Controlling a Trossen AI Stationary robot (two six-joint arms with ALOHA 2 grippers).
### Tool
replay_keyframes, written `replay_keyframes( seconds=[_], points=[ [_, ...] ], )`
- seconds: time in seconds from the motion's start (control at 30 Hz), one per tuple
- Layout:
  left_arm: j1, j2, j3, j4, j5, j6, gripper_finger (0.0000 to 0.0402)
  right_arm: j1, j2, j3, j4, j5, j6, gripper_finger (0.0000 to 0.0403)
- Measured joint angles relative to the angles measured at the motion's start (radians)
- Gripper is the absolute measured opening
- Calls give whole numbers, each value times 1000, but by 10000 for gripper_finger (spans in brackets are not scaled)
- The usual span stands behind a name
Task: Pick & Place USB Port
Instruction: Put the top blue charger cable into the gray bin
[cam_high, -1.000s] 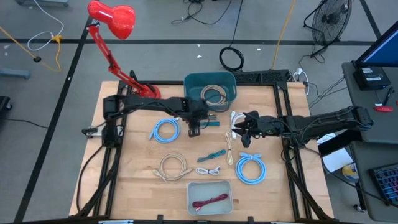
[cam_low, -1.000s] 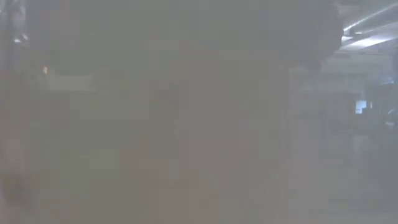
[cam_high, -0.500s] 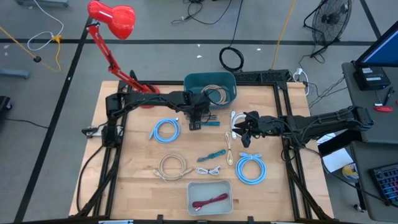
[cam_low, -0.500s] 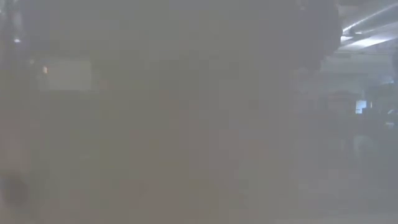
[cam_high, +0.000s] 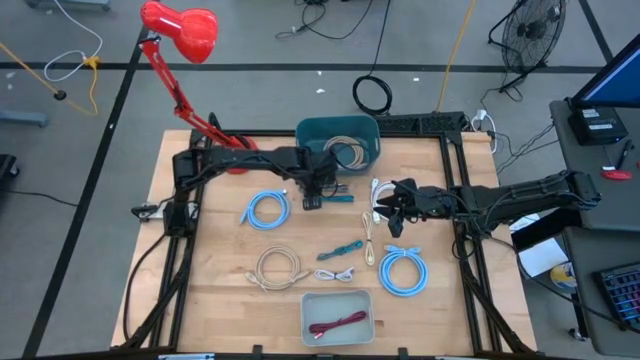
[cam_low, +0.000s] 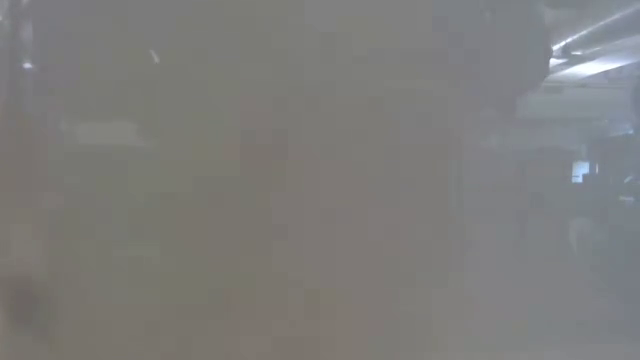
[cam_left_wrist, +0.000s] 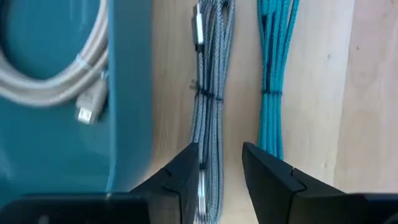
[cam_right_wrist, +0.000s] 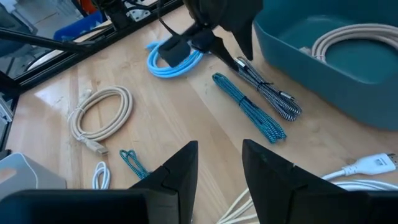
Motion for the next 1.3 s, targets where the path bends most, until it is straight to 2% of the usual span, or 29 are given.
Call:
replay_keyframes(
  seconds=[0.23, 0.47, 0.63, 1.0, 1.17, 1.3],
  points=[
    [-18, 12, -1, 6, 7, -1, 127, 0, 0, -49, 12, -24, 66, 116],
    [-54, 12, -2, 4, -32, 10, 127, 0, 0, -95, 138, -70, 94, 116],
    [-61, 12, -2, 4, -50, -1, 127, 0, 0, -96, 159, -78, 87, 116],
    [9, 12, -2, 0, -98, -35, 127, 0, 0, -96, 164, -105, 95, 116],
    [32, 12, -2, 0, -53, -55, 127, 0, 0, -96, 175, -107, 102, 116],
    [3, 2, -1, 2, -5, -54, 127, 0, 0, -96, 177, -108, 102, 116]
  ],
)
